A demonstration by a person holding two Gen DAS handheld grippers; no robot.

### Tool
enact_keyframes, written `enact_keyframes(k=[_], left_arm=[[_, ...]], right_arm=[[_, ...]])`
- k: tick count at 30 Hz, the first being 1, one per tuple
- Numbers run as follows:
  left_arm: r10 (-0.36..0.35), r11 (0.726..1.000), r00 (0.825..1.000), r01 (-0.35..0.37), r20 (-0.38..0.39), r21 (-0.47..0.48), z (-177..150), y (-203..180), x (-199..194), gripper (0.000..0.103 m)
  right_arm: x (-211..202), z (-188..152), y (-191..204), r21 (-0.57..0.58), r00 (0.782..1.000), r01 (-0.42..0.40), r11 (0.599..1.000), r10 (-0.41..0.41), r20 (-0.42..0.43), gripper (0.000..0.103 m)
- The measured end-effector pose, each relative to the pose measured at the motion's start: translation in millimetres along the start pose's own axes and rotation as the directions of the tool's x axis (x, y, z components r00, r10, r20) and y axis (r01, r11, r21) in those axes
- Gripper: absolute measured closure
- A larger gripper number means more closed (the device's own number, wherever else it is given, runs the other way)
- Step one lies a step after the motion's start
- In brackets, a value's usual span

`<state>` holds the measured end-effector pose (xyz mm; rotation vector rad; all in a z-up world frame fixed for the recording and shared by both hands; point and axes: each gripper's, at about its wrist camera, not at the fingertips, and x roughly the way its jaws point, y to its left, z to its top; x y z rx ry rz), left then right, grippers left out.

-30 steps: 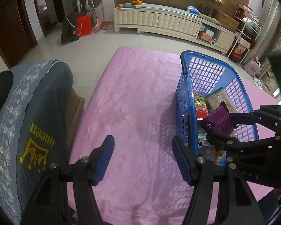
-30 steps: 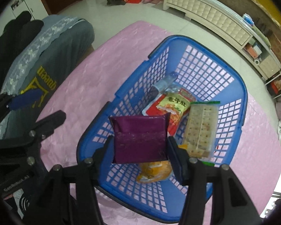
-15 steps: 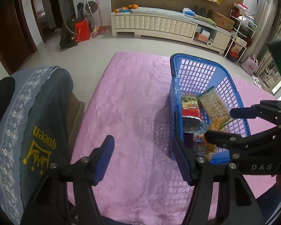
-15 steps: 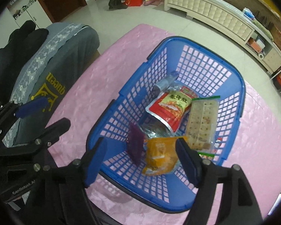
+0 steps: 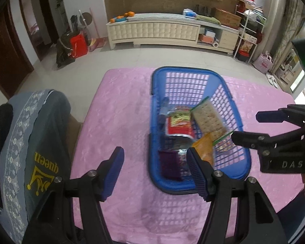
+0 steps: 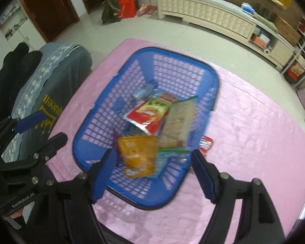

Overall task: Organize snacks
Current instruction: 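Move the right tool to the red snack packet and grasp it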

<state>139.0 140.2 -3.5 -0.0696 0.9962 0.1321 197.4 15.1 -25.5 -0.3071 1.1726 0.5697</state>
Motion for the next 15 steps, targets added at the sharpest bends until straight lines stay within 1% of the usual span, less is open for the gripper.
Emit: enact_keyframes(k=[4, 7, 11, 15], left_arm=[[-0.003, 1.0, 1.0, 0.004, -0.01, 0.031, 6, -18, 7, 0.042], [-0.002, 0.998, 1.0, 0.003, -0.019, 0.055, 10, -31, 14, 0.042], [-0.009, 0.998, 0.999, 0.011, -0.031, 0.057, 15, -41, 23, 0.042], [-0.014, 0.999, 0.998, 0.017, -0.054, 0.048, 22, -48, 34, 0.041]], right_arm=[[-5, -7, -31, 0.064, 1.0, 0.016, 0.998, -0.017, 0.01, 0.024], [-5, -13, -53, 0.106, 0.999, 0.033, 0.994, -0.034, 0.001, 0.024], [-1, -19, -82, 0.173, 0.999, 0.045, 0.984, -0.044, -0.011, 0.024], [10, -19, -103, 0.223, 0.999, 0.032, 0.974, -0.025, -0.035, 0.024]])
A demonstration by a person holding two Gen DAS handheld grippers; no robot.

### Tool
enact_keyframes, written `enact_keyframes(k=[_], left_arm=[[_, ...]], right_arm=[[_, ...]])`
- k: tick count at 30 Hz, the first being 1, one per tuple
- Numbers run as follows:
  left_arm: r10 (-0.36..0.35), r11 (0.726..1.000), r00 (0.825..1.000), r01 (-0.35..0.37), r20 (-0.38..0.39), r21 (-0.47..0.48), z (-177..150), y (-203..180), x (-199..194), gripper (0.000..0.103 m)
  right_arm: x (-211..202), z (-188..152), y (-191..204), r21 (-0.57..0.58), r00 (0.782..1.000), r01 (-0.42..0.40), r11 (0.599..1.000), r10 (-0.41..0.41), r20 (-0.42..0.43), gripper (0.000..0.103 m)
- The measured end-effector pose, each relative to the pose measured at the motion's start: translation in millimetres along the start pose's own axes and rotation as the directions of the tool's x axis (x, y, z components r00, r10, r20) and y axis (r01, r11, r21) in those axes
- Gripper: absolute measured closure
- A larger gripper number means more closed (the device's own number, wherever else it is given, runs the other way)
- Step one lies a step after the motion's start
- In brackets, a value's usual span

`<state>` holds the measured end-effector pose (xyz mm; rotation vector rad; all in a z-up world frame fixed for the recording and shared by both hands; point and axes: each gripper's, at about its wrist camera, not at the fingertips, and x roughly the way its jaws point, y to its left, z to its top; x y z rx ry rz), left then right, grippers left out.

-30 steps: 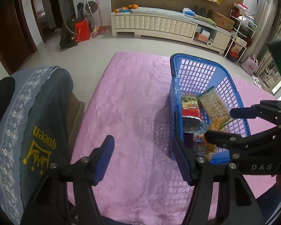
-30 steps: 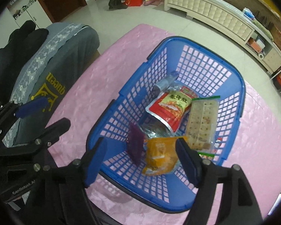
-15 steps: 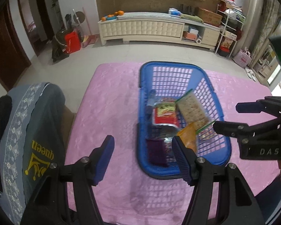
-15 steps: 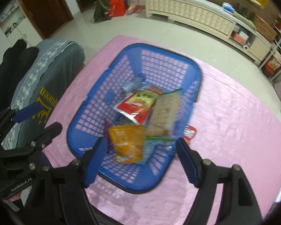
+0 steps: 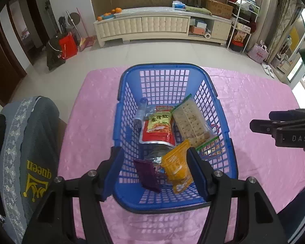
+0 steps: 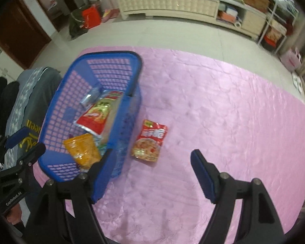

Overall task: Organize snacks
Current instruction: 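Move the right tool to the red snack packet and grasp it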

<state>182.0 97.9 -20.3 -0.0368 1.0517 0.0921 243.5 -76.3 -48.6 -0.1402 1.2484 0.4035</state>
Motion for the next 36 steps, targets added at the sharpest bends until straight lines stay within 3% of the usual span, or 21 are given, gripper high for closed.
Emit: enact_keyframes(k=[12, 26, 33, 36], left_arm=[[0.032, 0.999, 0.998, -0.03, -0.051, 0.035, 14, -15, 42, 0.037], [0.01, 1.0, 0.995, -0.009, -0.104, 0.011, 20, -1, 81, 0.037], [0.004, 1.0, 0.995, -0.003, -0.103, 0.004, 22, 1, 84, 0.037], [0.003, 1.0, 0.995, -0.001, -0.098, 0.016, 21, -2, 83, 0.026]], right_arm=[[72, 0, -28, 0.002, 0.996, 0.015, 1.0, -0.015, -0.083, 0.024], [141, 11, -32, 0.0, 0.982, -0.127, 0.992, 0.126, -0.139, 0.031], [148, 10, -14, -0.046, 0.984, -0.093, 0.995, 0.085, -0.154, 0.04], [147, 11, -5, -0.068, 0.991, -0.057, 0.996, 0.048, -0.125, 0.043]])
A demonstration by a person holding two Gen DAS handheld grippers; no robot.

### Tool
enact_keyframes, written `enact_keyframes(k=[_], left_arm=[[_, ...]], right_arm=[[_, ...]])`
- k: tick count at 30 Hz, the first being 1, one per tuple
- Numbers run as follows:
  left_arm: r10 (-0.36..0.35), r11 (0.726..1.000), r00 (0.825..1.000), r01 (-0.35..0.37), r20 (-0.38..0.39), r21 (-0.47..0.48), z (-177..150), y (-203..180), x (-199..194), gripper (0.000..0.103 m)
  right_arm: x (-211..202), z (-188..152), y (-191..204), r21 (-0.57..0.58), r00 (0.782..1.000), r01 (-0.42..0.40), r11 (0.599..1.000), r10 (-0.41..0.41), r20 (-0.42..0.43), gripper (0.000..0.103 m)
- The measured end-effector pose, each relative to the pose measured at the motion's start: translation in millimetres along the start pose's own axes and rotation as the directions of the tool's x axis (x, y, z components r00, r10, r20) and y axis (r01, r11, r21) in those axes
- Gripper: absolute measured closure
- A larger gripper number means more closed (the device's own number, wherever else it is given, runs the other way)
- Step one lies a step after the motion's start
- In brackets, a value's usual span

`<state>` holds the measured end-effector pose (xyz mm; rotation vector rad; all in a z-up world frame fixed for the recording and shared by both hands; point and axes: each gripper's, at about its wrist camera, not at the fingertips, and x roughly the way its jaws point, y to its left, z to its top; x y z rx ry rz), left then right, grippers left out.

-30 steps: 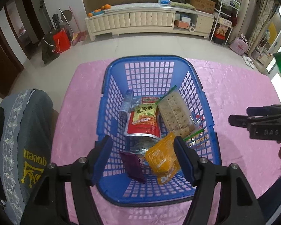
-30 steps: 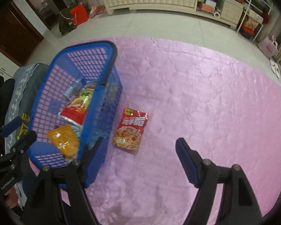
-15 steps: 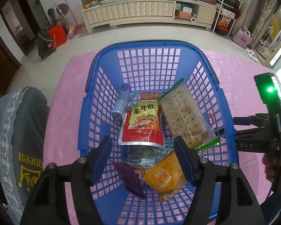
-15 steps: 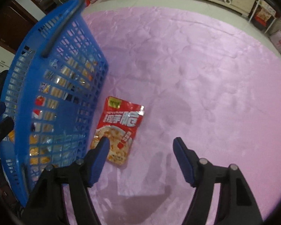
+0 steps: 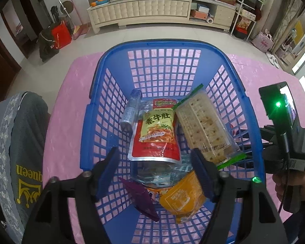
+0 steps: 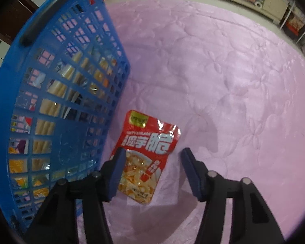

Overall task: Organize snacks
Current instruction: 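Move the right tool to the red snack packet and grasp it, then lift the red packet with the right tool and drop it into the basket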

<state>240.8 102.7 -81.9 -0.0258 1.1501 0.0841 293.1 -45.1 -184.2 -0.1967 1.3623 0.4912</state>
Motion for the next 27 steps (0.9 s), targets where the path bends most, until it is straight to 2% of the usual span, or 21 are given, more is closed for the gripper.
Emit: enact_keyframes(k=[3, 4, 7, 11, 15, 19, 27], left_arm=[[-0.002, 1.0, 1.0, 0.002, 0.012, -0.003, -1, 0, -2, 0.025], [-0.011, 1.0, 1.0, 0.011, 0.009, -0.01, -2, 0, -1, 0.025], [-0.011, 0.999, 1.0, 0.011, 0.004, -0.03, -5, 4, 0, 0.025], [-0.024, 0.999, 1.0, 0.024, 0.004, -0.039, -7, 7, -1, 0.025], [-0.02, 1.0, 1.0, 0.021, 0.015, -0.016, -10, 4, -4, 0.025], [-0.023, 1.0, 0.999, 0.023, 0.028, -0.009, -12, 3, -11, 0.025], [-0.06, 0.998, 0.996, 0.062, 0.071, -0.029, -26, -4, -40, 0.025]], right_arm=[[1, -4, 21, -0.081, 0.998, 0.066, 0.995, -0.064, 0.026, 0.054], [1, -9, 26, -0.094, 0.998, 0.063, 0.994, -0.061, 0.029, 0.059], [-1, -7, 28, -0.084, 0.998, 0.053, 0.995, -0.052, 0.021, 0.065], [-1, -2, 40, -0.125, 0.999, 0.037, 0.992, -0.035, 0.018, 0.081], [-6, -8, 37, -0.113, 1.0, 0.021, 0.993, -0.019, 0.023, 0.084], [-16, -25, 37, -0.146, 0.999, 0.046, 0.988, -0.044, 0.021, 0.085], [-84, -40, 23, -0.136, 0.993, 0.08, 0.987, -0.067, 0.102, 0.085]])
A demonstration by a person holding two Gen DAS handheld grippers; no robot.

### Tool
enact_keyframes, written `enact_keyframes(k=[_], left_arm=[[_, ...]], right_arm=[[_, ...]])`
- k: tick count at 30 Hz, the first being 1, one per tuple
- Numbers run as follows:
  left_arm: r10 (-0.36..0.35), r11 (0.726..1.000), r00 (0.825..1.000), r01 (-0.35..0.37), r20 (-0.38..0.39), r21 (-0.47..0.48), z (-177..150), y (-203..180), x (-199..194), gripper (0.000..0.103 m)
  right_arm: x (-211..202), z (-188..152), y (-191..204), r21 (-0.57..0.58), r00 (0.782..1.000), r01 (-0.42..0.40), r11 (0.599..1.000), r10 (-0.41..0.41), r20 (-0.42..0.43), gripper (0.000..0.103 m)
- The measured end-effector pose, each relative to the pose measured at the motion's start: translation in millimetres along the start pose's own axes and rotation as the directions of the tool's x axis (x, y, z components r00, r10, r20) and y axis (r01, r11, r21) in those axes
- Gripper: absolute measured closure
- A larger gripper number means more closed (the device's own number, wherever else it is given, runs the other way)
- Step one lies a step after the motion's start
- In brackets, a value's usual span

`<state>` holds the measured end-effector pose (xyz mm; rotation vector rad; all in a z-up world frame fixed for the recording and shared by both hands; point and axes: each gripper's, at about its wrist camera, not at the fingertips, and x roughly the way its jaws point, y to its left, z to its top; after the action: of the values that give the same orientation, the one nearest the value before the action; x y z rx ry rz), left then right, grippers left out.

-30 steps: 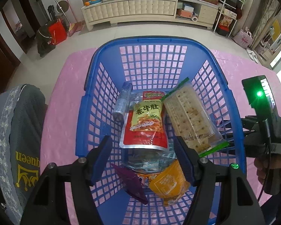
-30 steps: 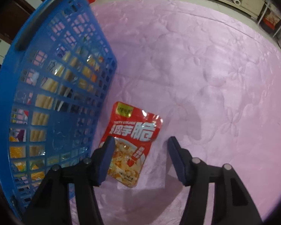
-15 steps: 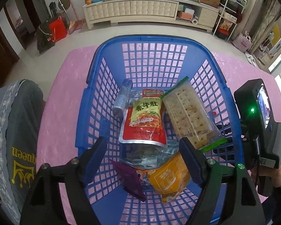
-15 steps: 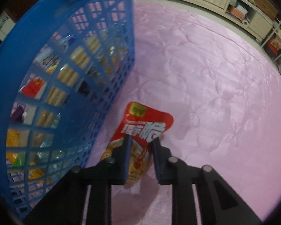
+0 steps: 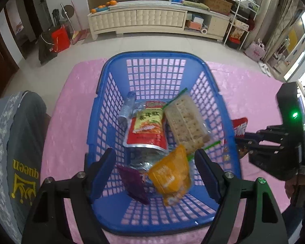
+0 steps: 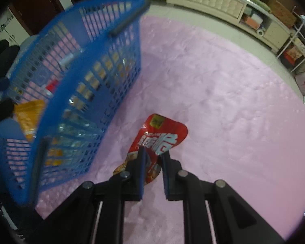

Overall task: Organize snacks
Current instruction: 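Lift the red packet with the right tool and drop it into the basket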

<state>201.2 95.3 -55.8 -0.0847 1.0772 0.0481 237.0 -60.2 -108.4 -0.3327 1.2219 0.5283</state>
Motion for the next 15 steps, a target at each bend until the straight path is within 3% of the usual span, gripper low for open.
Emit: enact_keyframes(k=[11, 15], left_arm=[[0.062, 0.996, 0.992, -0.068, 0.111, 0.049, -11, -6, -47, 0.025], [0.077, 0.994, 0.987, -0.087, 0.143, 0.067, -15, -4, -58, 0.025]], right_arm=[[-81, -7, 21, -0.03, 0.988, 0.034, 0.999, -0.029, 0.154, 0.085], [-88, -4, 25, -0.052, 0.98, 0.031, 0.998, -0.02, 0.196, 0.085]])
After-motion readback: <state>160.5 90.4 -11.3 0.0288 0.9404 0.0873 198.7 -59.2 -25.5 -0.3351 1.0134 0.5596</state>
